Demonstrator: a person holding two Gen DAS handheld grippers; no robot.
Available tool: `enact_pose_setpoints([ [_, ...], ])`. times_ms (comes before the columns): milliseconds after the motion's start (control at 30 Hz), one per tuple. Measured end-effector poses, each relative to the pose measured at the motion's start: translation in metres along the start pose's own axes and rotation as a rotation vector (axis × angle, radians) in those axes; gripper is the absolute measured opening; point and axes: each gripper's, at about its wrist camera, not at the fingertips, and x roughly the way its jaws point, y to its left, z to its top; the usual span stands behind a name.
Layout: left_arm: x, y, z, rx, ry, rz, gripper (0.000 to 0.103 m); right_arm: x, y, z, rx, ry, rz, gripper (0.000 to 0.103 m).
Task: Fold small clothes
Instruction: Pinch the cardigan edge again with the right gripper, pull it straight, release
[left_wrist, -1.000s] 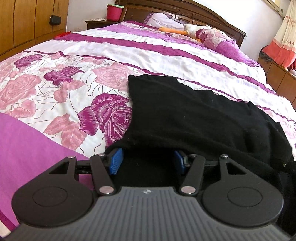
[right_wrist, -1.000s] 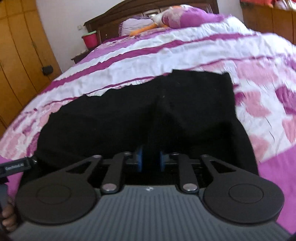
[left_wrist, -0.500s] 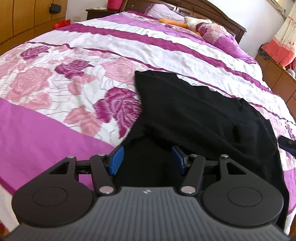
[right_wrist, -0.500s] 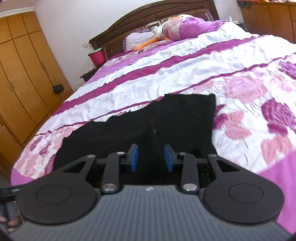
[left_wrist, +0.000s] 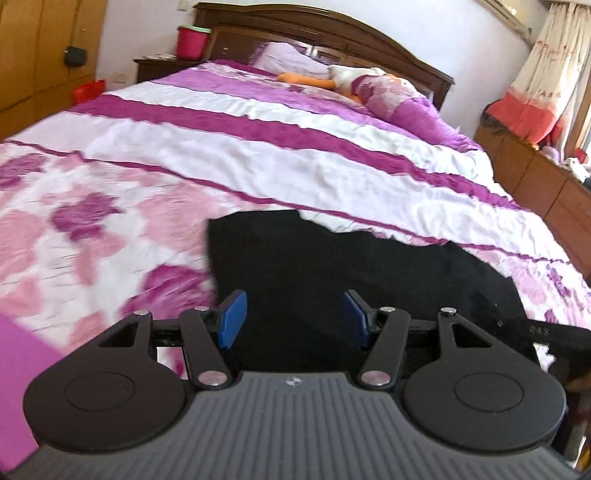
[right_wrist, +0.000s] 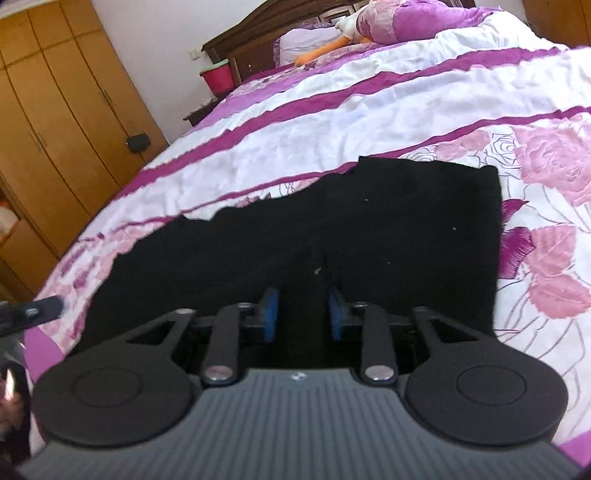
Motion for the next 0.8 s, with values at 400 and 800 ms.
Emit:
enact_pose_setpoints([
  [400,0.073,-0.003,-0.023,0.057,-0.105,0.237,0.063,-0.054,0.01,-0.023,-0.075,-0.27,-0.218,0.01],
  [800,0.062,0.019,-0.017,0.028,-0.063,0.224,0.075,-0.047,-0.015,-0.043,-0.013,-0.165,-0.284,0.013],
])
